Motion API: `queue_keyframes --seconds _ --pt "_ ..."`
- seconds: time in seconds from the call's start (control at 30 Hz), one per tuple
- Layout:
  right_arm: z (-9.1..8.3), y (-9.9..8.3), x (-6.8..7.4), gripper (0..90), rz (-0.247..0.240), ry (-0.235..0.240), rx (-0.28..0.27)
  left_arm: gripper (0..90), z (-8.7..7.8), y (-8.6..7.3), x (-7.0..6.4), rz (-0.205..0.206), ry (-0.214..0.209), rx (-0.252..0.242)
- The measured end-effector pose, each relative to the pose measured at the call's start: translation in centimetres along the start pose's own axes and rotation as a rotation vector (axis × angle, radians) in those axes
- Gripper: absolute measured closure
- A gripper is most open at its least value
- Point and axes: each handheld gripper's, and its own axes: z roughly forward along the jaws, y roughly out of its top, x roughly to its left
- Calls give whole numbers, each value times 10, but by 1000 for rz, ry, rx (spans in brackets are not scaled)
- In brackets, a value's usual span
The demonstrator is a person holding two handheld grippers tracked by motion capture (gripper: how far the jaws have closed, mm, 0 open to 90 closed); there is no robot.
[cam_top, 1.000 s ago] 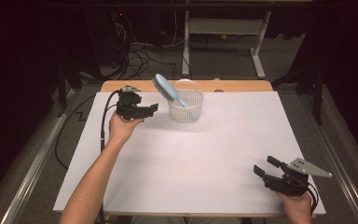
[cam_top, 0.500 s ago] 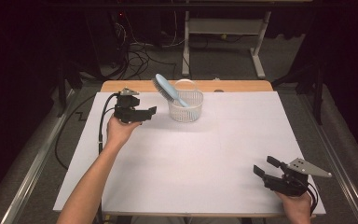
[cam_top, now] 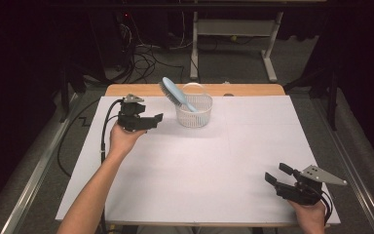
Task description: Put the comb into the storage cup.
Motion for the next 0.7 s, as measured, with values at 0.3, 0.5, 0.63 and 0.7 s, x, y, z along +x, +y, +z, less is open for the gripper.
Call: queue_keyframes --seconds 0.3,0.5,0.63,0.7 --pt "0 0 0 288 -3 0 0 211 -4 -8 2 -7 0 0" --pt "0 0 1 288 -2 0 0 211 -7 -13 2 -3 2 -1" --pt "0 0 1 287 -4 -1 1 211 -9 -15 0 3 2 -4" --pt "0 0 1 288 -6 -1 0 211 -10 -16 0 6 0 0"
